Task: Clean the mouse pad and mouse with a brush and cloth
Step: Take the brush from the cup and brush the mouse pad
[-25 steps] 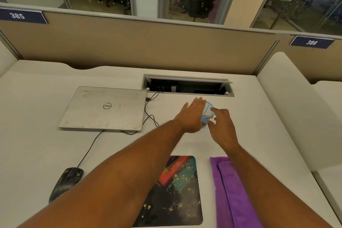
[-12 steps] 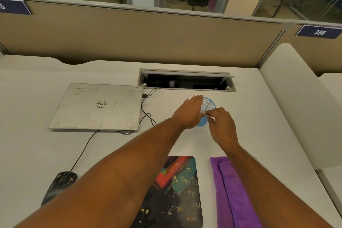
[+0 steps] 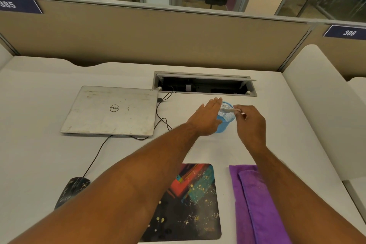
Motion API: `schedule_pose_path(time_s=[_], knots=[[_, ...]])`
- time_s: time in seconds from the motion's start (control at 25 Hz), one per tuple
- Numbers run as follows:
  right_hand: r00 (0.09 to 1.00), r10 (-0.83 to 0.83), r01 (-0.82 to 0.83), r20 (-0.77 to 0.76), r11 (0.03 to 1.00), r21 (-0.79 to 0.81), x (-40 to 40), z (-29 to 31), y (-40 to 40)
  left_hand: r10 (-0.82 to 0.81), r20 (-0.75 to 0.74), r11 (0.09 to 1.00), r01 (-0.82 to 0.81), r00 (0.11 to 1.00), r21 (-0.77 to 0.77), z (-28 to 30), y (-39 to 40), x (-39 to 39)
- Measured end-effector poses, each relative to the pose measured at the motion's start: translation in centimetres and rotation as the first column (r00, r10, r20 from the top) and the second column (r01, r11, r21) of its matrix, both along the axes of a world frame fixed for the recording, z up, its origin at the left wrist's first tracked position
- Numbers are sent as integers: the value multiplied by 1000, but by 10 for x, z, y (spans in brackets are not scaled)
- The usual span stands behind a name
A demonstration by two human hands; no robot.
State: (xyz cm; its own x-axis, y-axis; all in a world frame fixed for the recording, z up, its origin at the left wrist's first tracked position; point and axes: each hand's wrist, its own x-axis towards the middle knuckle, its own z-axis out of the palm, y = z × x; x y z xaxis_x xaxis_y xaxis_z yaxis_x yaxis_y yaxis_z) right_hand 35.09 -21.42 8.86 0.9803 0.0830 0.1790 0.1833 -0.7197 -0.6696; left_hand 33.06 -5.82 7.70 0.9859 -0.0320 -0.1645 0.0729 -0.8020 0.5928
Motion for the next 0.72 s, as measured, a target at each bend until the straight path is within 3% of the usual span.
schedule_pose_path(time_s=[0.2,0.48,0.72], knots=[[993,-79,64,84,983,174,-10,31,-7,16,56,998,-13,998,-60,7,23,-37],[999,-13,27,-35,892,452,-68,40,-15,53,-8,997,-53,999,-53,-5,56,-138],[982,80,24,-169,841,541,-138,8,-13,69,-130,990,-52,989,131,-37,49,-208]])
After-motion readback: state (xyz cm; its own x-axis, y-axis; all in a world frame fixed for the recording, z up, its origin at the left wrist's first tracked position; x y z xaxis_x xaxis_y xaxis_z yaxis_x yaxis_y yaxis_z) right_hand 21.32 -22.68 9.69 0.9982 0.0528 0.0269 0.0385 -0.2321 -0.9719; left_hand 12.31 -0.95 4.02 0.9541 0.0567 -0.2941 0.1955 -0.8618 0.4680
